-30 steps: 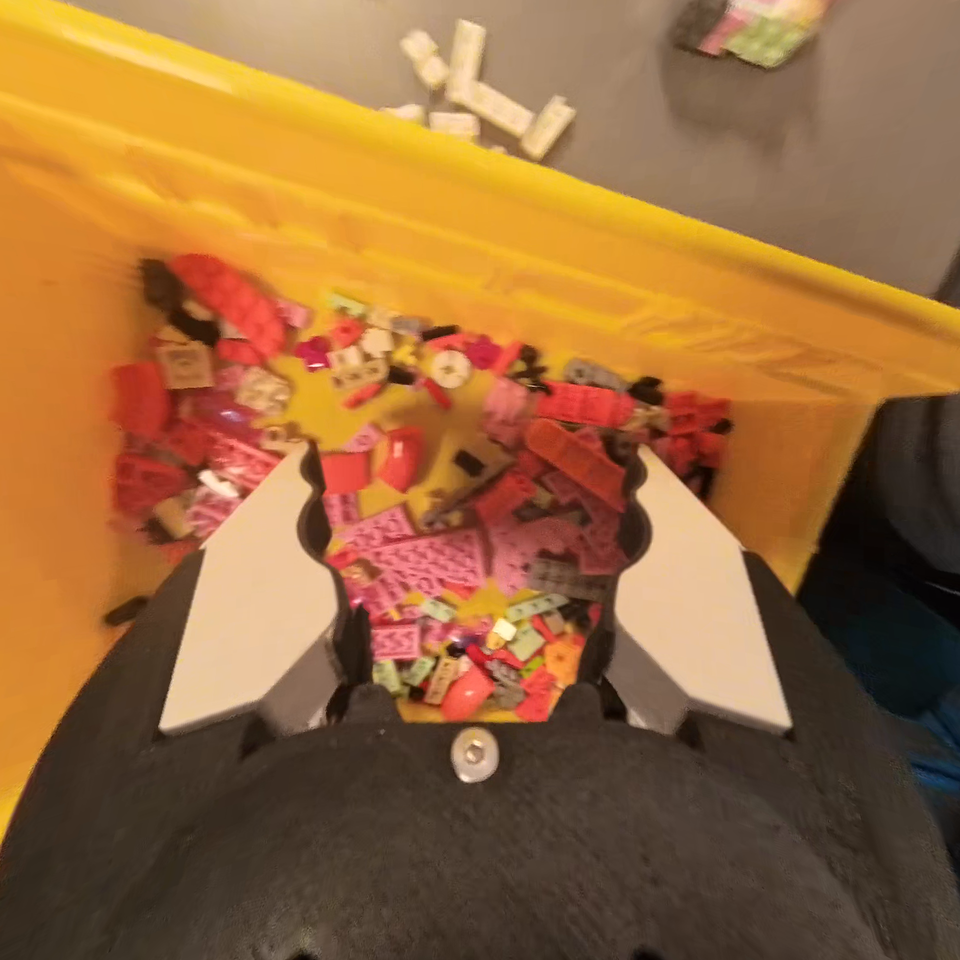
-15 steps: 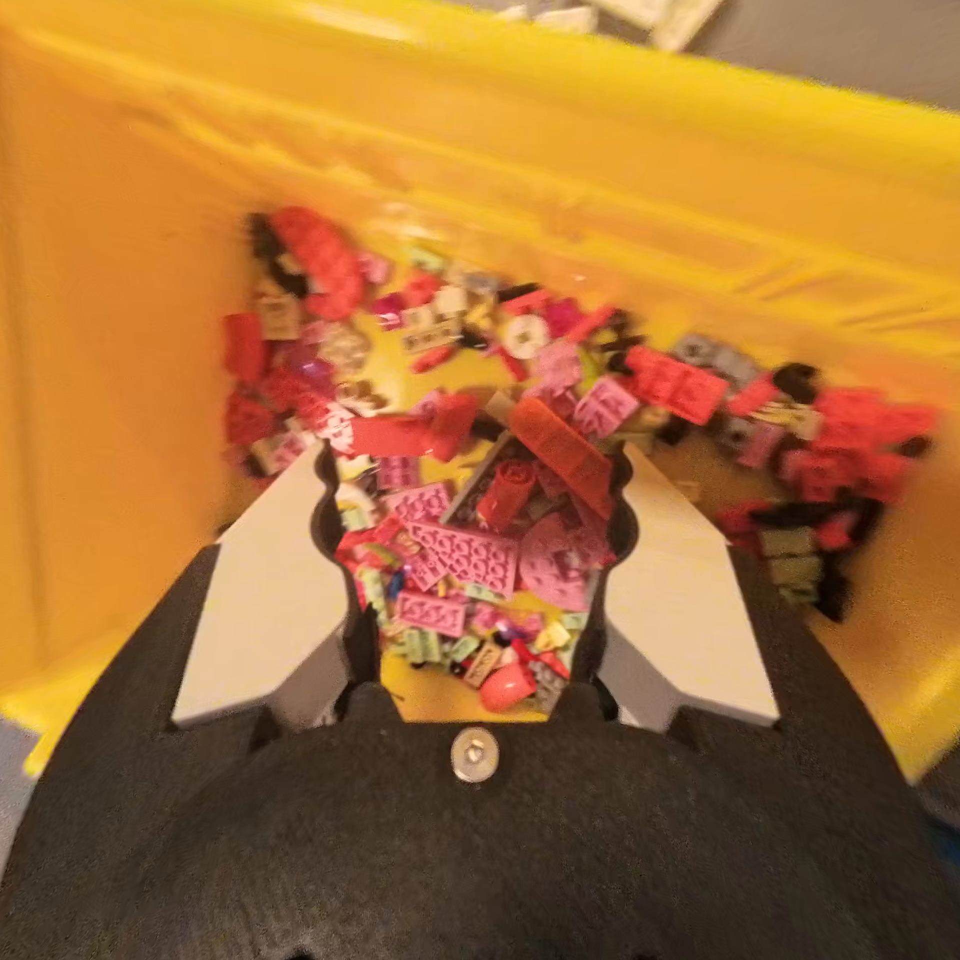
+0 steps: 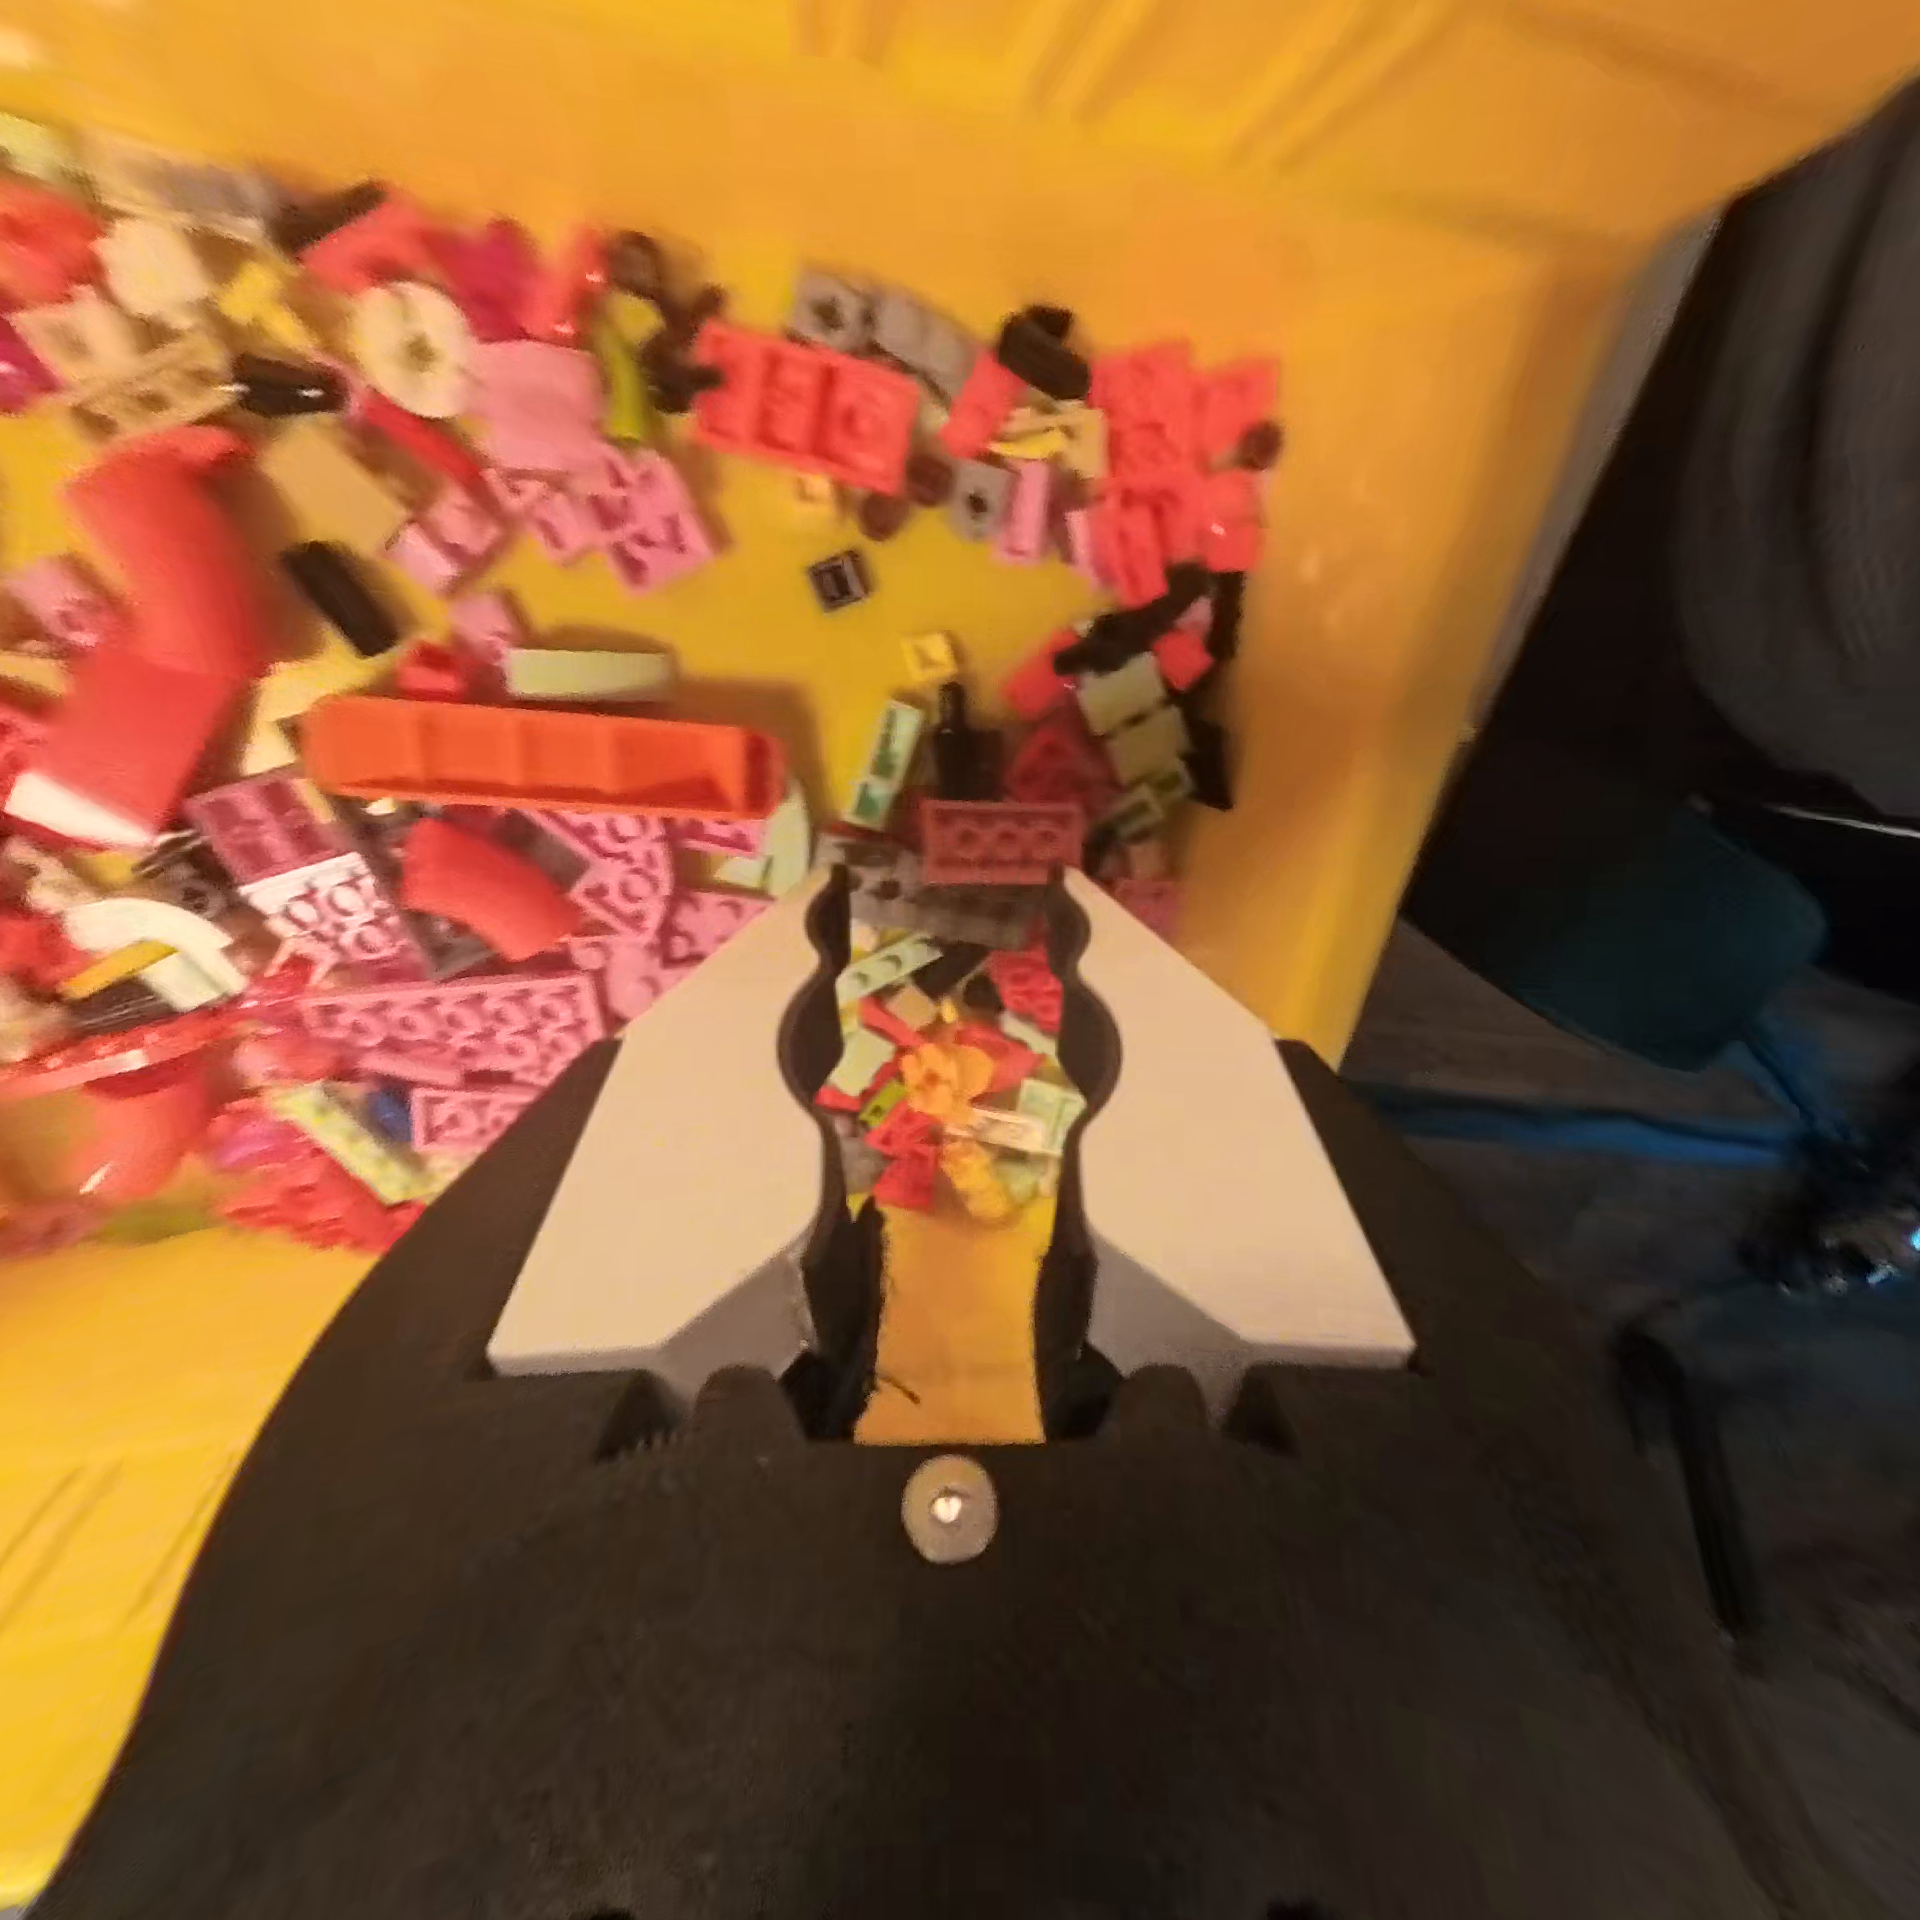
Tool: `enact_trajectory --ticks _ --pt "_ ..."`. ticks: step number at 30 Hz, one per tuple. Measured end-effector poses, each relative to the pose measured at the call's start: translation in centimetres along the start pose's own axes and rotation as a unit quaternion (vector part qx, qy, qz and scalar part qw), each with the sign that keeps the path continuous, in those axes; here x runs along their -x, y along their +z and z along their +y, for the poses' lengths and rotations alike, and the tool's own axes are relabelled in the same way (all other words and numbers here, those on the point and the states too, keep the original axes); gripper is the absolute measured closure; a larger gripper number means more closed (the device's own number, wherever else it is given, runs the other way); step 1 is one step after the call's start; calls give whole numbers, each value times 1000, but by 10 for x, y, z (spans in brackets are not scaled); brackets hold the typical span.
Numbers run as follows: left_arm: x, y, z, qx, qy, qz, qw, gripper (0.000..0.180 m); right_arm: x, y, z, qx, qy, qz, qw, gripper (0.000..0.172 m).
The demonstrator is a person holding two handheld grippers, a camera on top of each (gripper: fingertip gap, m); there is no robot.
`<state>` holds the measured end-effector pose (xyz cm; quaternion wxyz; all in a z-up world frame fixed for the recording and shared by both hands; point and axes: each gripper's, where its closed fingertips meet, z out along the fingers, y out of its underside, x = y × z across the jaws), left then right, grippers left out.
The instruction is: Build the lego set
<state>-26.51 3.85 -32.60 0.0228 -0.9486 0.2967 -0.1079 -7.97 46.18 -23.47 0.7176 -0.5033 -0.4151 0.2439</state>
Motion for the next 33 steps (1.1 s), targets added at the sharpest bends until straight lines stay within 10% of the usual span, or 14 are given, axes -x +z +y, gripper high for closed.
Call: enact_trajectory --ticks 5,10,13,25,33 --pt "-1 5 2 16 18 -15 1000 129 2 0 0 1 -5 -3 1000 172" --pt "48 4 -12 17 53 -181 982 178 2 0 0 1 -5 -2 1000 172" --pt "67 -11 -20 -1 35 -227 973 175 2 0 0 1 -6 -2 1000 172" --pt "51 -29 46 132 -165 -102 972 110 3 1 0 1 -7 -5 1000 172" --pt "55 -15 57 211 -197 -89 953 106 2 1 0 1 -5 -4 1000 172"
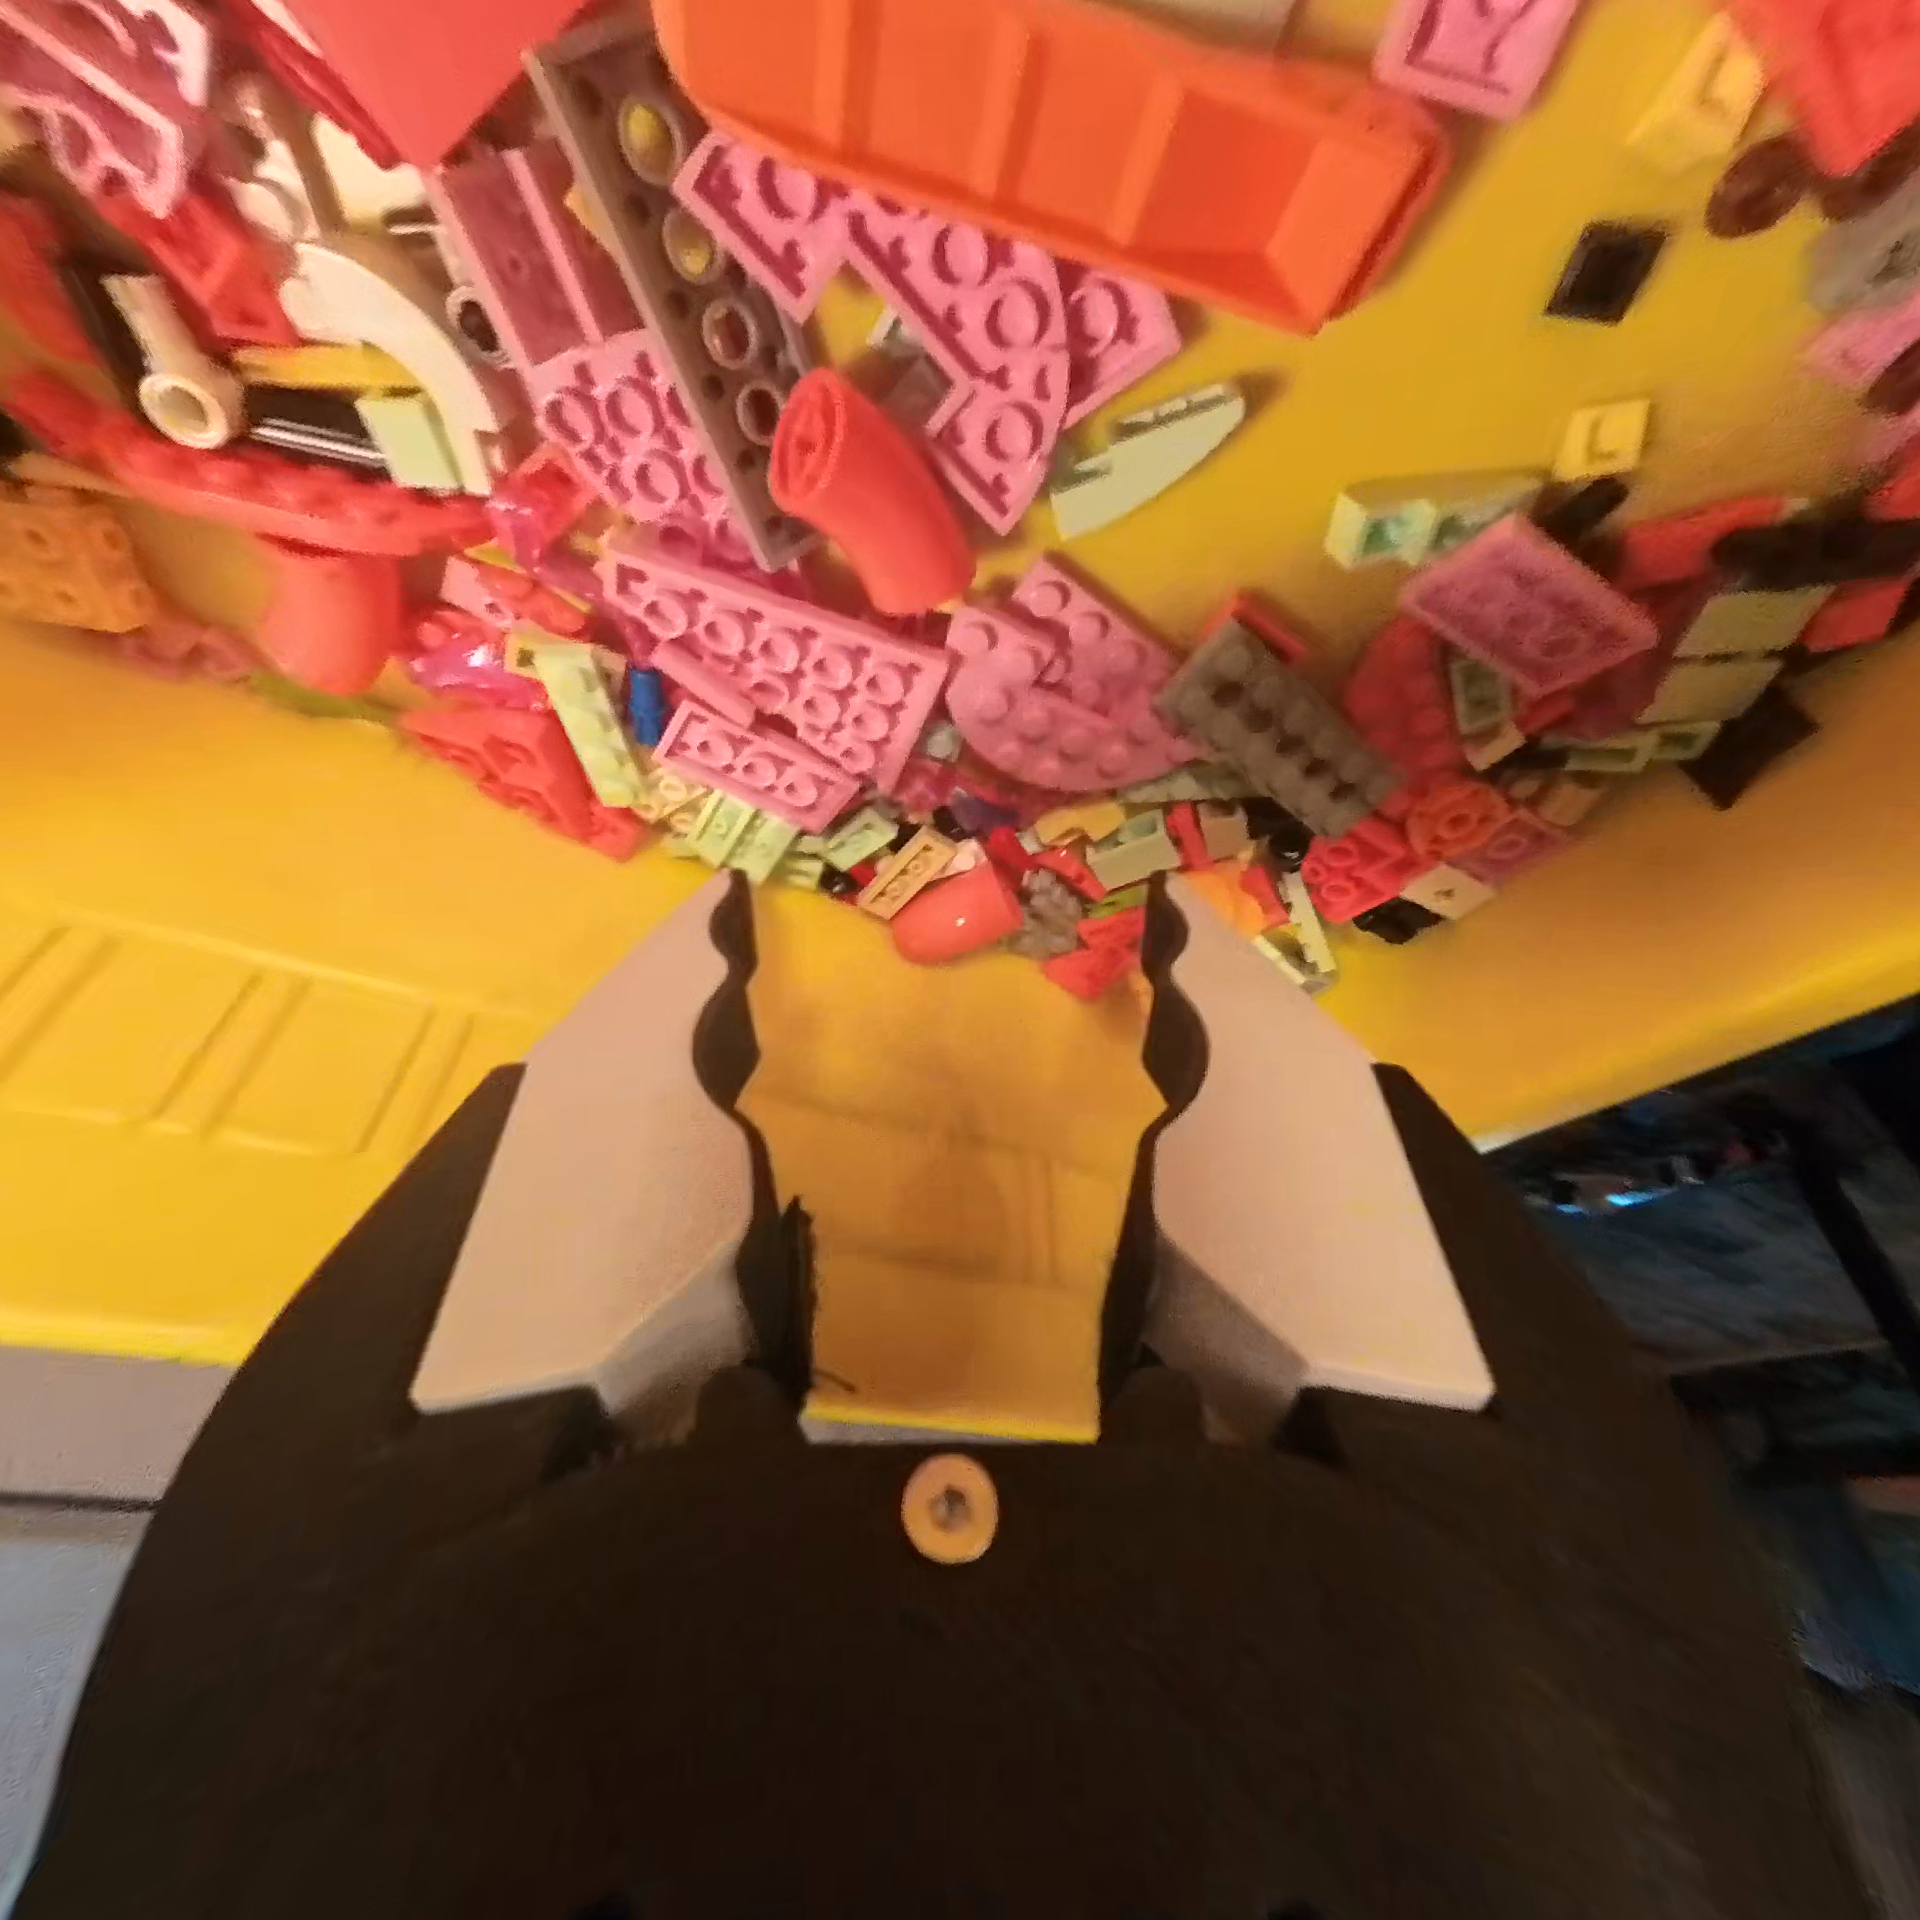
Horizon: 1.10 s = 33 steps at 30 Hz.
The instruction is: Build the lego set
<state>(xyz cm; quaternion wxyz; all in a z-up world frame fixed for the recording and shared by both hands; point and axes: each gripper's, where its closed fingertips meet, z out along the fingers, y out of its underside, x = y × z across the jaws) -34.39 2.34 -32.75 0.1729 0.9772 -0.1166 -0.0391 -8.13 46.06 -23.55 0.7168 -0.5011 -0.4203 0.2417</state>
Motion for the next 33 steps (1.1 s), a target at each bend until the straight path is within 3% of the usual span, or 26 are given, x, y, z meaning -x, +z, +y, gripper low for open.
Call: enact_trajectory --ticks 3,7,10,12,14,17,22,30,33 --pt "-6 3 -6 2 -12 41 999 103 -1 0 0 -1 2 1 1000 172" --pt "-28 -10 -25 -50 10 114 992 97 -1 0 0 -2 4 1 1000 172" --pt "-58 -36 -49 -133 46 216 966 100 -1 0 0 -1 3 0 1000 172" --pt "-43 -52 -65 -188 29 206 960 100 -1 0 0 -1 3 0 1000 172" --pt "0 -61 -74 -222 -17 123 967 105 -1 0 0 -2 5 1 1000 172" --pt "47 -60 -66 -196 -64 36 978 120 -2 0 0 -3 6 2 1000 172" --pt "78 -34 -43 -68 -95 -28 993 136 -2 0 -1 -3 8 2 1000 172" --pt "52 -6 -34 12 -95 50 994 143 -2 0 -1 -4 10 1 1000 172" --pt "10 -17 -52 -48 -68 175 981 141 -2 0 -1 -4 10 0 1000 172"
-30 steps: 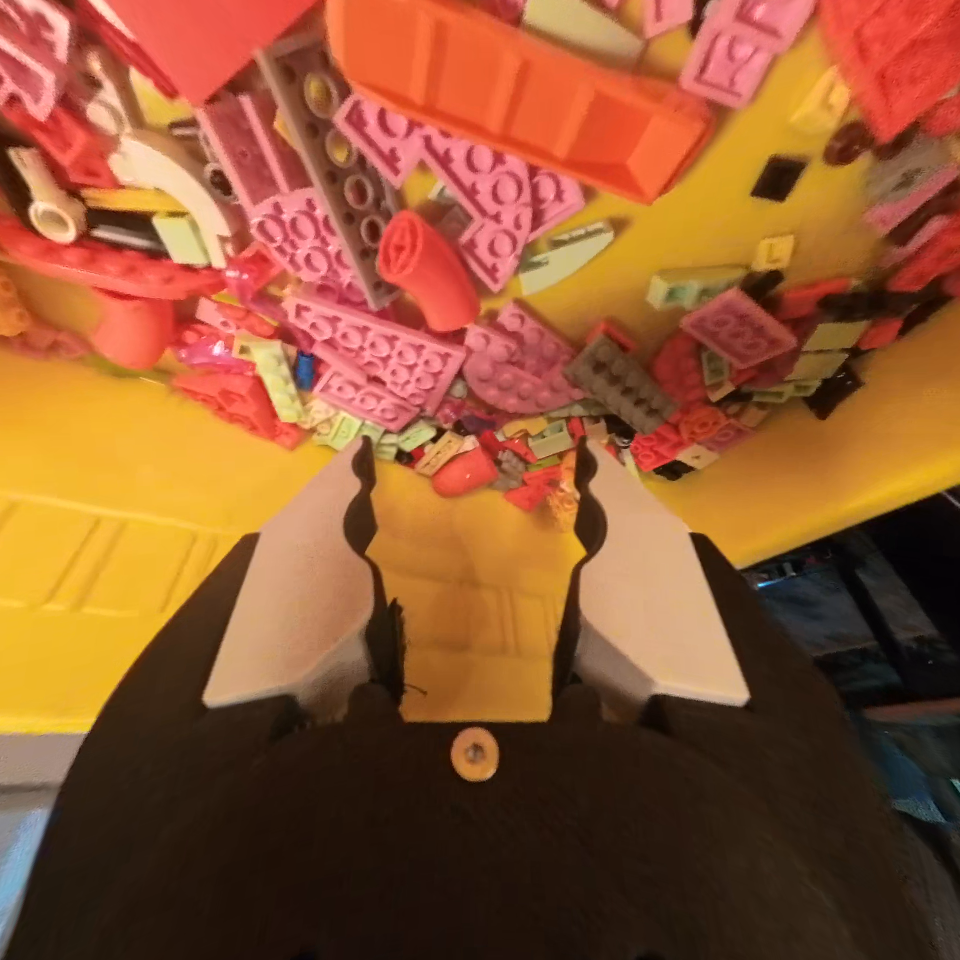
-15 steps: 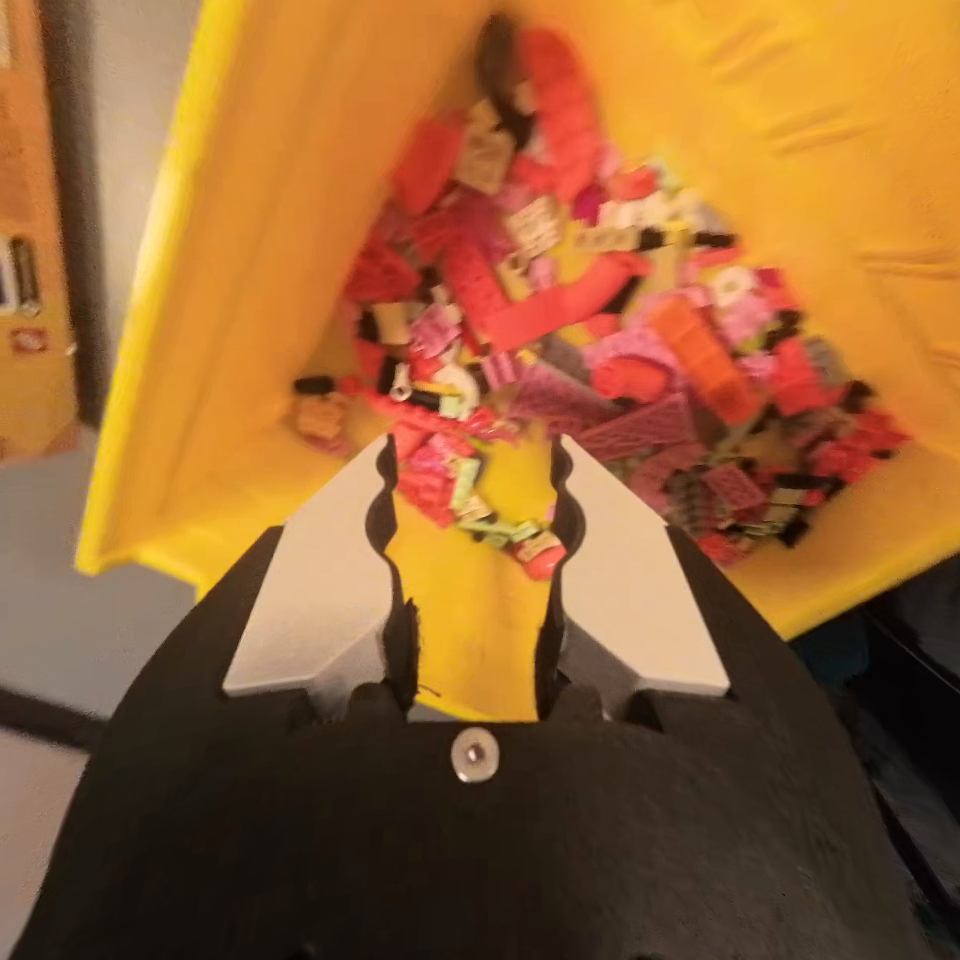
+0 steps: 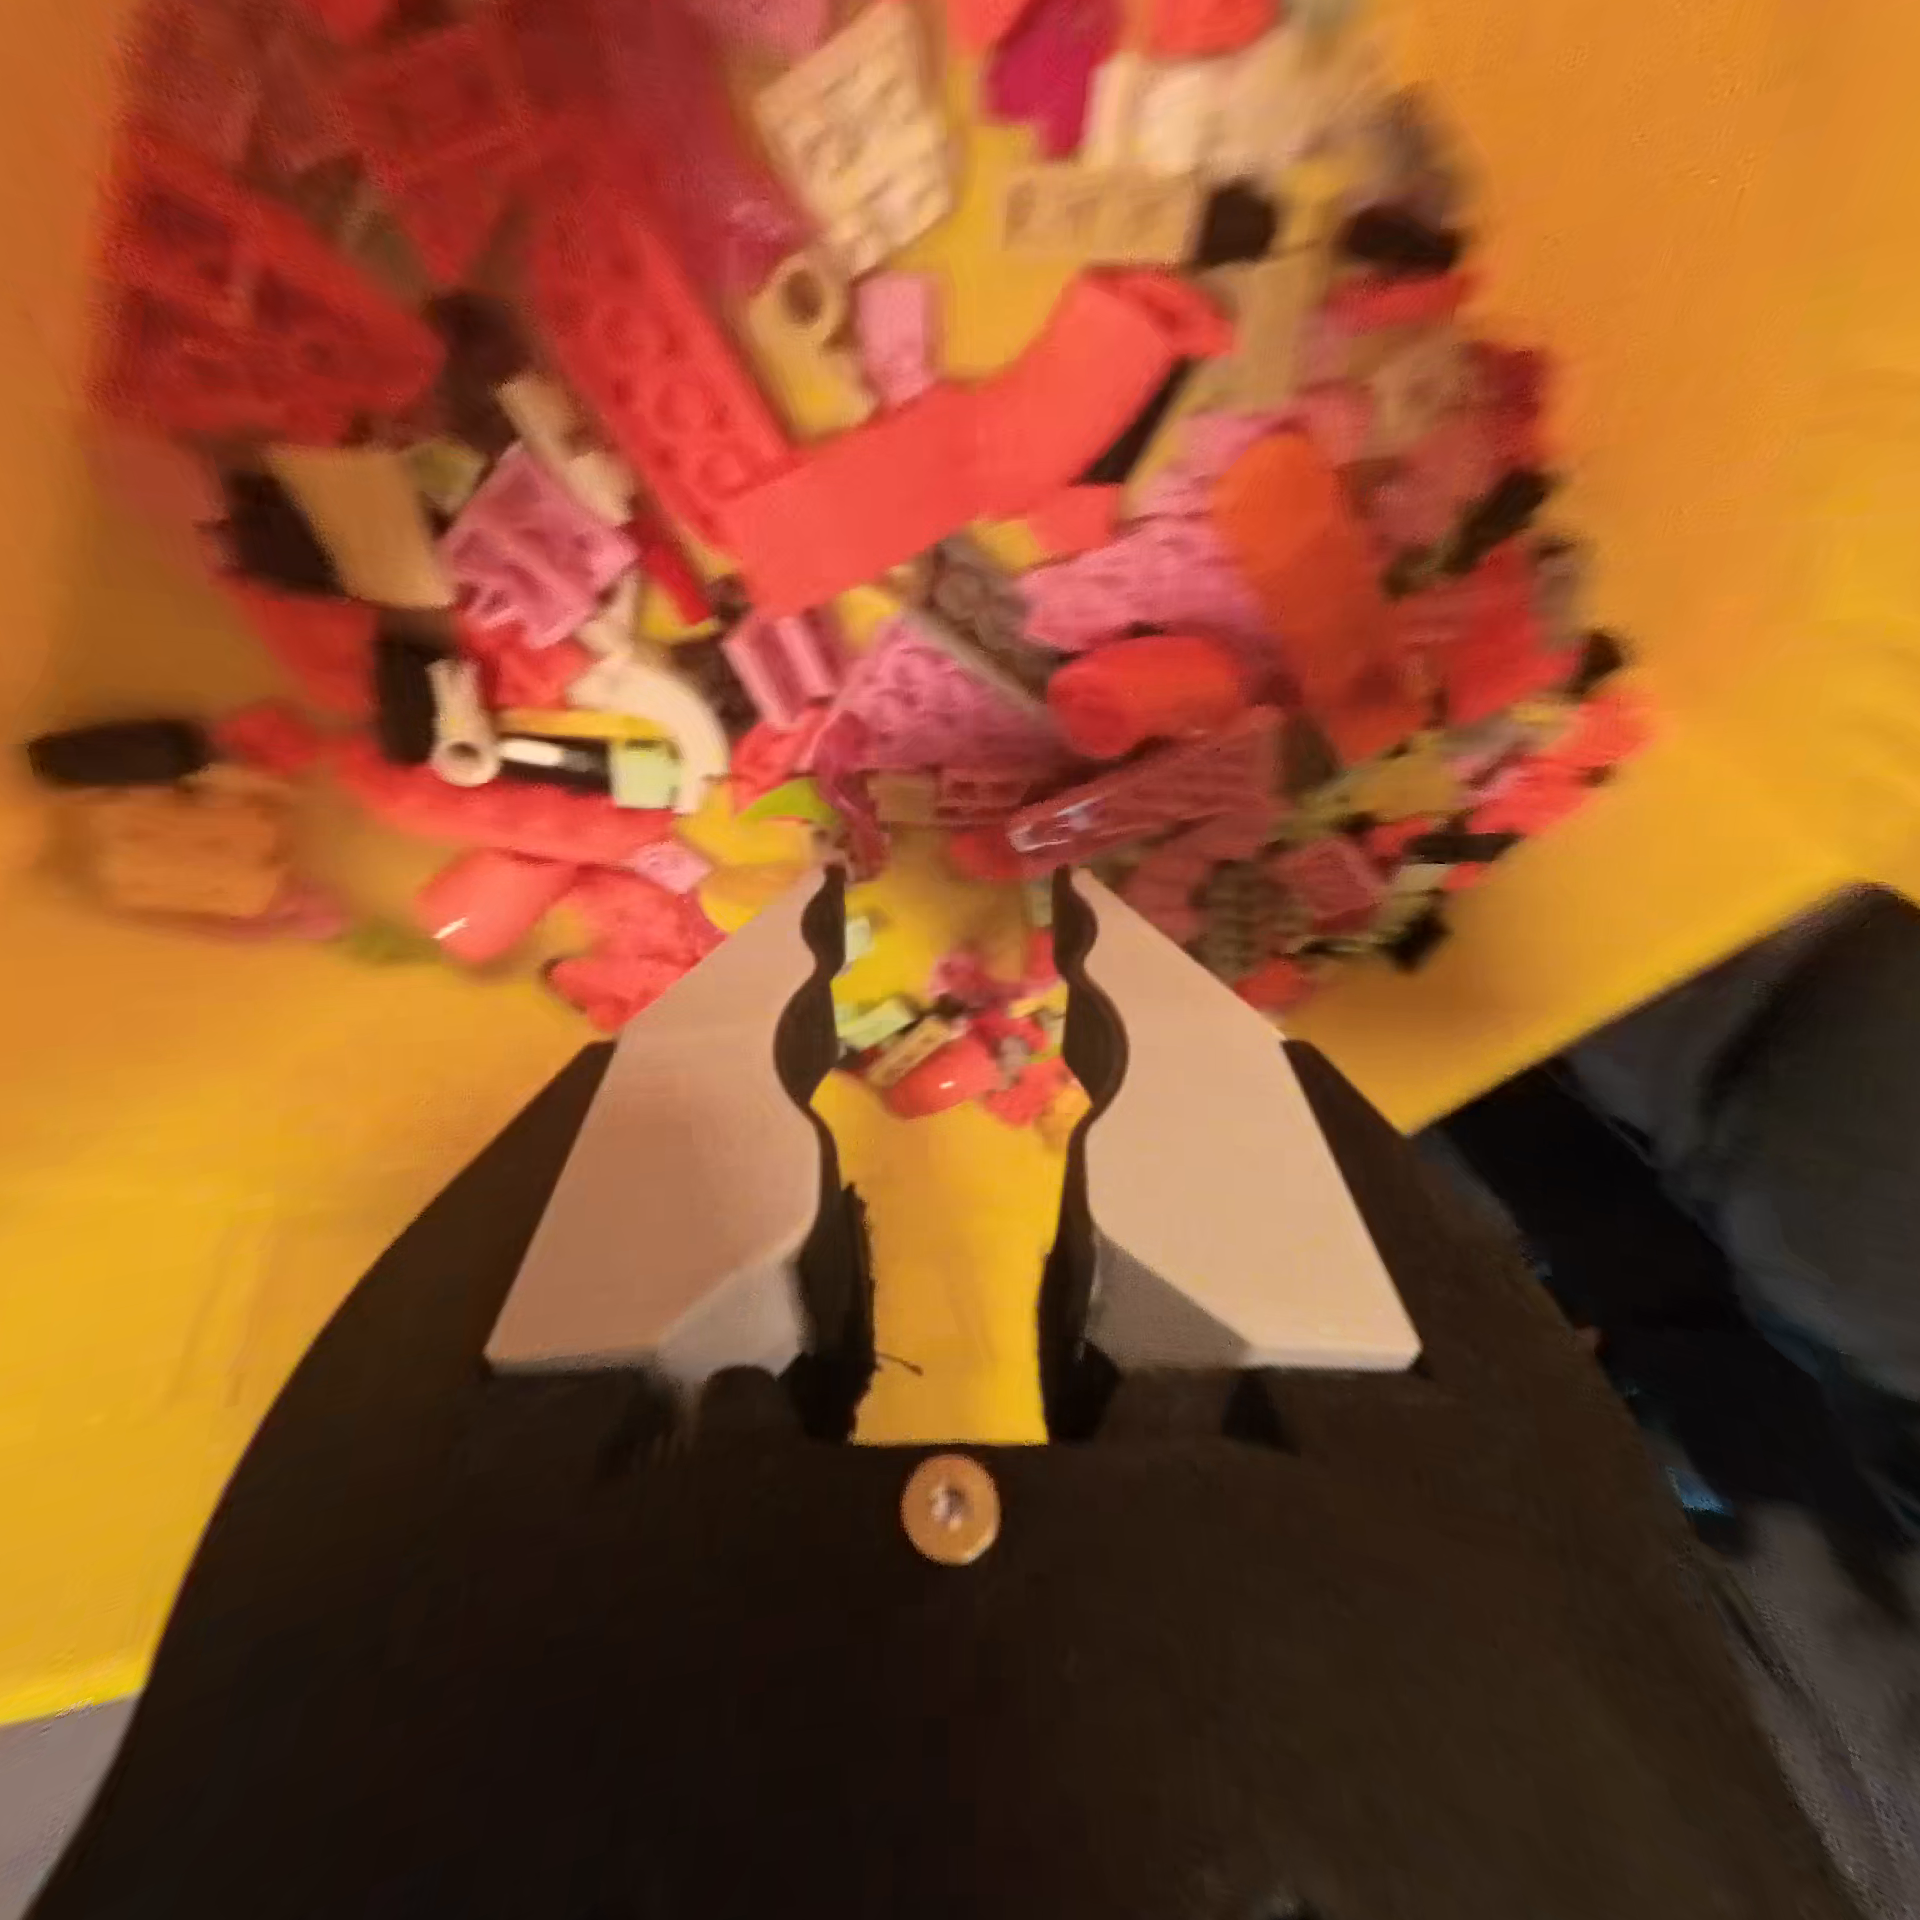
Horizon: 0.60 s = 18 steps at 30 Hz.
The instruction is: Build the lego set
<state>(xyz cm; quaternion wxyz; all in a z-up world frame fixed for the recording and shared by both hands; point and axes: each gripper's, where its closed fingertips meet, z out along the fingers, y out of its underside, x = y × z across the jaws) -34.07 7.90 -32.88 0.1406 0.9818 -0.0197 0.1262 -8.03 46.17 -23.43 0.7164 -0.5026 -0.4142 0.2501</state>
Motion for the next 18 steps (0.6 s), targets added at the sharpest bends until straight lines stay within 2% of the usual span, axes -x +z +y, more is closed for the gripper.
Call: enact_trajectory --ticks 1,3,4,8,18 --pt "-3 -3 -2 -13 -3 3 1000 141 0 0 0 0 0 0 1000 172" --pt "13 -11 5 -15 -26 -57 998 141 0 0 0 0 1 0 1000 172" --pt "22 -15 11 -8 -38 -88 995 142 0 0 0 -1 2 0 1000 172" --pt "37 -13 33 41 -65 -137 988 146 0 1 0 -1 2 -1 1000 172" --pt "45 1 36 88 -83 -152 981 151 0 0 -1 -3 4 -2 1000 172"
